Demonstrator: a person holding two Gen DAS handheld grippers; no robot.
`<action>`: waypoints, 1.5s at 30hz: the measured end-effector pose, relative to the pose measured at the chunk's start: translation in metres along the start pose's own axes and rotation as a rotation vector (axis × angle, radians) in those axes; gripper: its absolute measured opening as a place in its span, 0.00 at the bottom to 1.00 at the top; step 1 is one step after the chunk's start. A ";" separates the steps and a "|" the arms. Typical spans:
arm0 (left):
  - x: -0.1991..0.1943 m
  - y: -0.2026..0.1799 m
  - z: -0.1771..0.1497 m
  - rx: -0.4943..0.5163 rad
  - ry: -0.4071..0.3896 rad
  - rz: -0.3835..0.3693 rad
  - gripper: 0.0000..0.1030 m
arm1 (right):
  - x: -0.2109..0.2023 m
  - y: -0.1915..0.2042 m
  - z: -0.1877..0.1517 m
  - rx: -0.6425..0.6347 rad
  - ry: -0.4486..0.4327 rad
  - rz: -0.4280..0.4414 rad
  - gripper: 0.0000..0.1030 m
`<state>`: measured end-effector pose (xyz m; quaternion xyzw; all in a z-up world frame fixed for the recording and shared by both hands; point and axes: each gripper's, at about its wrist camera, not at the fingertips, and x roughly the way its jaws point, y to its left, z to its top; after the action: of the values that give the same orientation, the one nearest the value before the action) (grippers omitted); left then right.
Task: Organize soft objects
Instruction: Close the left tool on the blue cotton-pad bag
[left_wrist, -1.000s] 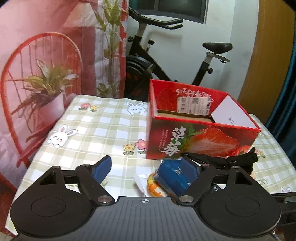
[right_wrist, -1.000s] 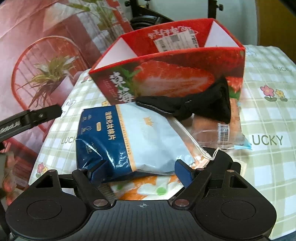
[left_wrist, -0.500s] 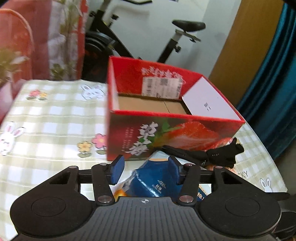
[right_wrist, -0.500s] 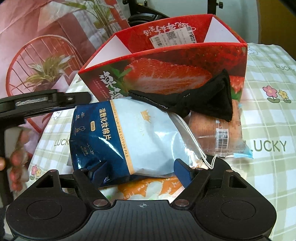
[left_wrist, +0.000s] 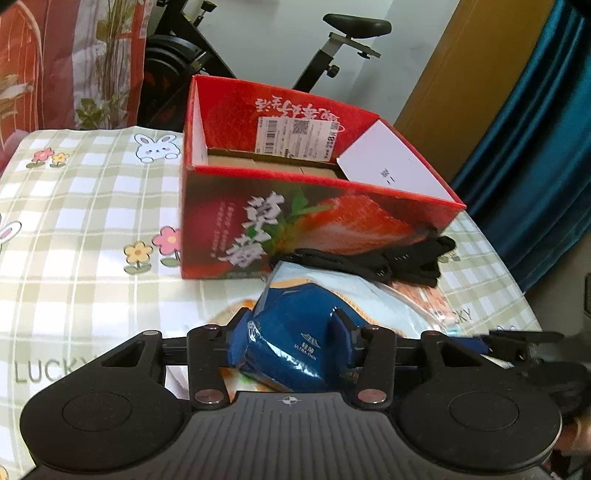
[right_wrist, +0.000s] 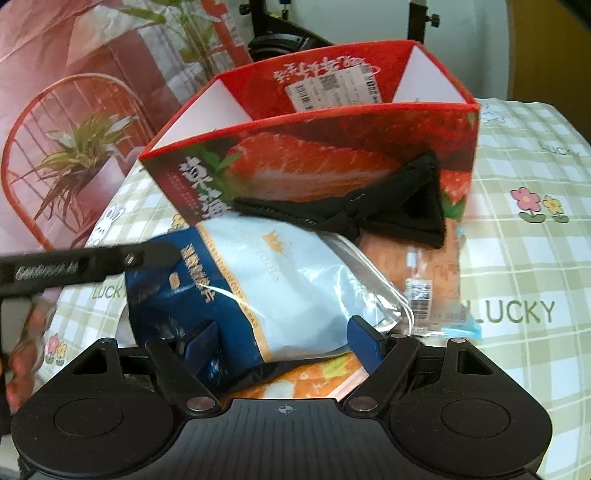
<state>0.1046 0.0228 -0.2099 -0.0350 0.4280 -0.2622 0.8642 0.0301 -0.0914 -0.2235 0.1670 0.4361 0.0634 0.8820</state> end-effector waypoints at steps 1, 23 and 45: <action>-0.001 -0.002 -0.003 -0.005 0.000 -0.001 0.48 | 0.000 -0.003 0.001 0.007 -0.006 -0.004 0.72; -0.001 -0.008 -0.024 -0.094 -0.025 0.013 0.46 | -0.019 -0.018 -0.004 0.078 -0.088 0.021 0.57; 0.002 -0.003 -0.021 -0.081 0.006 -0.008 0.48 | -0.033 -0.011 -0.012 0.070 -0.064 0.060 0.53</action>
<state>0.0883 0.0230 -0.2243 -0.0708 0.4407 -0.2484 0.8597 -0.0001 -0.1073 -0.2091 0.2126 0.4046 0.0692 0.8868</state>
